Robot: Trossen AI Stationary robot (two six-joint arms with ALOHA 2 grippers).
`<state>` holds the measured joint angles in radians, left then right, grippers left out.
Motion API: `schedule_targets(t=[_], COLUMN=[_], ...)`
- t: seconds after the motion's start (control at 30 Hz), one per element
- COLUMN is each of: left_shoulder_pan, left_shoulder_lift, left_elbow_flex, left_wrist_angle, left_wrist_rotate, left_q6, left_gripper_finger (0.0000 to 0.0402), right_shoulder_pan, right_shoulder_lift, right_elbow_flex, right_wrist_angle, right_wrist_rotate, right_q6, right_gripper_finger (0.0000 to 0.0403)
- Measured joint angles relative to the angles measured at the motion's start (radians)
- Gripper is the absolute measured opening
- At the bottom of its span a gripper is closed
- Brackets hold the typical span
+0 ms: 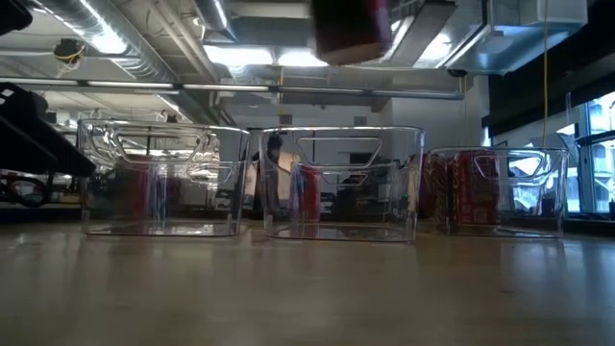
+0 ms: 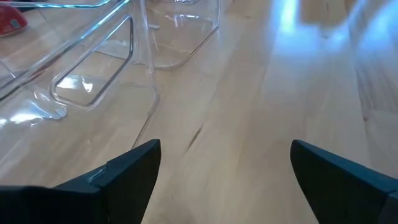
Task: Sort soda cans
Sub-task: Put the red soda can into the right transparent bin
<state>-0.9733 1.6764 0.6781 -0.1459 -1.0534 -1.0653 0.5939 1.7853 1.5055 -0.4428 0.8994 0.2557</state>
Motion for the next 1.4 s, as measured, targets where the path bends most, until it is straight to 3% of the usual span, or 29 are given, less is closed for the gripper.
schedule_targets(t=[0.2, 0.47, 0.67, 0.97, 1.2, 1.4], left_shoulder_pan=[0.005, 0.024, 0.032, 0.034, 0.051, 0.058], left_shoulder_lift=[0.000, 0.000, 0.000, 0.000, 0.000, 0.000], left_elbow_flex=[0.000, 0.000, 0.000, 0.000, 0.000, 0.000], left_wrist_angle=[0.000, 0.000, 0.000, 0.000, 0.000, 0.000], left_wrist_rotate=[0.000, -0.003, -0.004, -0.004, -0.004, -0.004], left_q6=[0.000, -0.001, -0.001, -0.001, -0.001, -0.001], left_gripper_finger=[0.0345, 0.0345, 0.0345, 0.0345, 0.0345, 0.0345], right_shoulder_pan=[0.009, 0.008, -0.030, -0.115, -0.203, -0.326], right_shoulder_lift=[-0.087, -0.134, -0.159, -0.364, -0.502, -0.521], right_elbow_flex=[0.000, 0.000, -0.100, -0.367, -0.580, -0.690], right_wrist_angle=[-0.366, -0.944, -1.110, -0.869, -0.446, -0.141], right_wrist_rotate=[0.105, 0.263, 0.272, 0.291, 0.242, 0.152], right_q6=[0.316, 0.871, 1.113, 1.074, 0.855, 0.605], right_gripper_finger=[0.0289, 0.0289, 0.0289, 0.0289, 0.0289, 0.0289])
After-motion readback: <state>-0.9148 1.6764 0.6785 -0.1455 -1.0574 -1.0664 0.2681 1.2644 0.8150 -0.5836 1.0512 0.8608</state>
